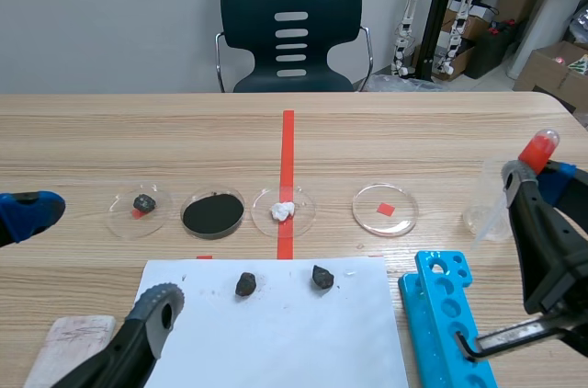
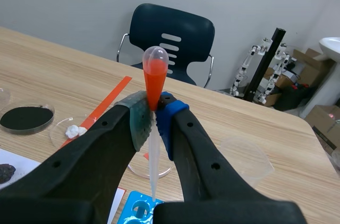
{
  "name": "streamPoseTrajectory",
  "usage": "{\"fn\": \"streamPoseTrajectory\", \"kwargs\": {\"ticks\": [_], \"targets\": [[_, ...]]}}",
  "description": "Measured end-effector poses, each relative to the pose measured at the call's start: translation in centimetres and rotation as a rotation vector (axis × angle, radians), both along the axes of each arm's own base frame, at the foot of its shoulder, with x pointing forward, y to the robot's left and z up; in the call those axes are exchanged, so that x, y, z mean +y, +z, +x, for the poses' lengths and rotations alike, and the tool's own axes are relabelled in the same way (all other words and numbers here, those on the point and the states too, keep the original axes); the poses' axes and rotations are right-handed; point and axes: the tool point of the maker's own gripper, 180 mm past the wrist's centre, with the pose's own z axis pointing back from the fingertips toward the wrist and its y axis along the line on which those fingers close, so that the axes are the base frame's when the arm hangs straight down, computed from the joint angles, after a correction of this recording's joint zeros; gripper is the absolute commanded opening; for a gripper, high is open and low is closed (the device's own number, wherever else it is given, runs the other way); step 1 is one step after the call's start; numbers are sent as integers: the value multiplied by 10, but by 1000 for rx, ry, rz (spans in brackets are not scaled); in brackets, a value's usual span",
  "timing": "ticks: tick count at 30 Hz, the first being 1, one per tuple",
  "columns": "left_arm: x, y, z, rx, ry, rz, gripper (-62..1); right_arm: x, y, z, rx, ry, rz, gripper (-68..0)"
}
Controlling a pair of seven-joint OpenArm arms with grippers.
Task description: Draw acid from the petri dish
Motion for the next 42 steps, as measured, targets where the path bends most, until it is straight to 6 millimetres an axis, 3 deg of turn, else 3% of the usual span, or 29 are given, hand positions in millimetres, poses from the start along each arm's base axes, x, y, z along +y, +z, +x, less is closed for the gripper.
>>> {"fn": "streamPoseTrajectory", "kwargs": {"ticks": [27,30,42], "targets": [[0,0,0,0,0,0,14,0,0,1,2,-1,-1,-671],[0,0,0,0,0,0,14,-2,-8,7,42,-16,-15,-671],[0,0,0,0,0,0,14,-8,5,45,2,-49,-39,-671]]}}
